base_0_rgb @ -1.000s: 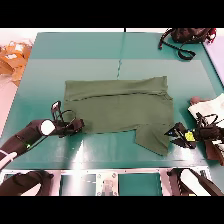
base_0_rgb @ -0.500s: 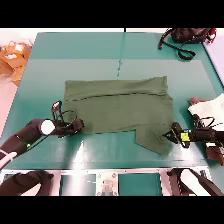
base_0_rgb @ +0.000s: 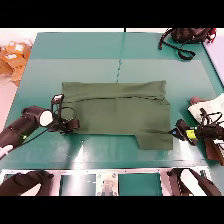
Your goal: Fold the shirts.
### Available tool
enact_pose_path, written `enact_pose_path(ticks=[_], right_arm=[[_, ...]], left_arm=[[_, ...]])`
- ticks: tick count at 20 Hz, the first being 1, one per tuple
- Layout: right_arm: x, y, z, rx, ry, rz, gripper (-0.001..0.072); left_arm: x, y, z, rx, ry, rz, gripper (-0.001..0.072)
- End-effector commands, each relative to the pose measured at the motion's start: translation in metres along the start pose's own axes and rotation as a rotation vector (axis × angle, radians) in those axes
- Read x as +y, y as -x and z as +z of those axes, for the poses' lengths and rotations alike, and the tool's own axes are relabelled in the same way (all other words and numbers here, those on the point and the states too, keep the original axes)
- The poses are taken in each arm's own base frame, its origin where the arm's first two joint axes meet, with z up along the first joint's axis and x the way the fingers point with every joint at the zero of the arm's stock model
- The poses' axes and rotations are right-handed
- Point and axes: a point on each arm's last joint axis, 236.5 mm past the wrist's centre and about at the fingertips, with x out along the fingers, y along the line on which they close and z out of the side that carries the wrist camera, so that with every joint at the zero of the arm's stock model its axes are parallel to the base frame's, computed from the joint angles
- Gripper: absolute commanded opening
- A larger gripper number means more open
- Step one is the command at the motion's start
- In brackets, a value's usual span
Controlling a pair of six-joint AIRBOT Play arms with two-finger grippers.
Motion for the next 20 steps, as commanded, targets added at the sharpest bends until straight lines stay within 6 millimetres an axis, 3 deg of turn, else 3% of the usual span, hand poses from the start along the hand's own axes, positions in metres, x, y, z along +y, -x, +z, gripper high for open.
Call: enact_pose_path(ticks=[1,7,12,15,20], right_arm=[[0.039,0.017,0.025,-0.100,0.021,0.116,0.0021],[0.118,0.033,0.082,-0.166,0.174,0.158,0.0021],[0.159,0.015,0.133,-0.161,0.220,0.161,0.0021],[0.181,-0.010,0.163,-0.174,0.247,0.161,0.0021],[0.196,-0.064,0.198,-0.130,0.259,0.143,0.0021]], left_arm=[[0.003,0.012,0.017,-0.033,-0.077,0.036,0.0022],[-0.015,0.033,0.086,-0.169,-0.129,0.060,0.0022],[-0.007,0.043,0.167,-0.240,-0.128,0.079,0.0022],[-0.015,0.026,0.207,-0.261,-0.168,0.033,0.0022],[-0.040,-0.021,0.246,-0.271,-0.193,-0.047,0.0023]])
